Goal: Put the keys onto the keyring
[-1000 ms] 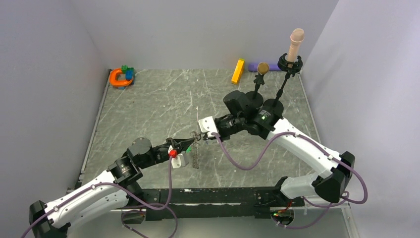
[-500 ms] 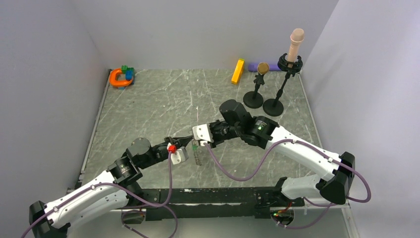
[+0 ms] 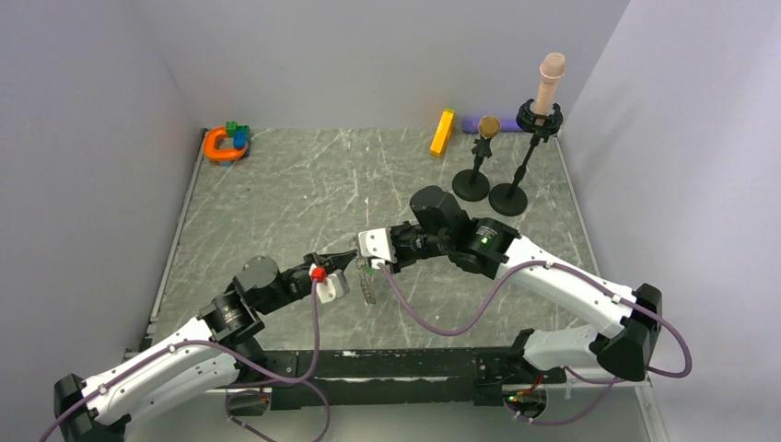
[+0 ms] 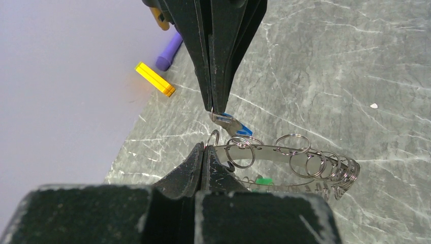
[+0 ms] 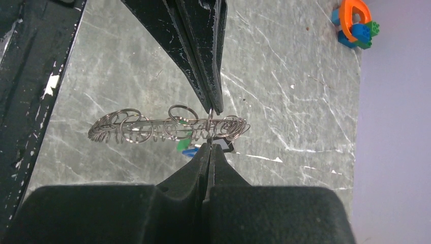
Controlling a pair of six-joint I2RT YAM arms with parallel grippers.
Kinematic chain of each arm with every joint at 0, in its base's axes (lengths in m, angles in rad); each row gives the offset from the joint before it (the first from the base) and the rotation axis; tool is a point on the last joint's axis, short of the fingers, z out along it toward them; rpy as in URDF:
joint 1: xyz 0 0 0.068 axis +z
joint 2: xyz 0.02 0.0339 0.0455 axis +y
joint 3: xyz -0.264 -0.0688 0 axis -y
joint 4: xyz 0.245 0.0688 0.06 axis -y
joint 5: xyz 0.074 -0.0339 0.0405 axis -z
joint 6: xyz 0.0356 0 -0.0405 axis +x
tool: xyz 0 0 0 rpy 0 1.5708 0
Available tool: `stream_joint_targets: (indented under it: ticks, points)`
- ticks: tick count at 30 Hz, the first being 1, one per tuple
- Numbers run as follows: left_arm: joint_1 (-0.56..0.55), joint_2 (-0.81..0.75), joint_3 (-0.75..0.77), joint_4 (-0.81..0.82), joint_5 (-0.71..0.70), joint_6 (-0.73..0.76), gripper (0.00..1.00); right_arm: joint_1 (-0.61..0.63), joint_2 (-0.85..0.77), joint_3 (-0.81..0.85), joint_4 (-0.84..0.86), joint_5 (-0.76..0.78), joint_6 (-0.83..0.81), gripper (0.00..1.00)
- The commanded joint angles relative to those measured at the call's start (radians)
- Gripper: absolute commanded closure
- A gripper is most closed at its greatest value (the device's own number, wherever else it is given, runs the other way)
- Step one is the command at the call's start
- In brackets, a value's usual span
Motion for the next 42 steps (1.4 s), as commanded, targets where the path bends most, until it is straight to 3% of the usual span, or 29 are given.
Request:
stream_joint_targets:
  ticks: [1, 42]
  points:
    - [-0.004, -0.009, 0.024, 0.097, -0.029, -0.021, 1.00, 0.006, -0.034, -0.001, 0.045, -0.028, 0.025, 1.00]
    - [-0.004, -0.016, 0.022, 0.114, -0.037, -0.053, 1.00, 0.005, -0.010, 0.001, 0.073, -0.049, 0.085, 1.00]
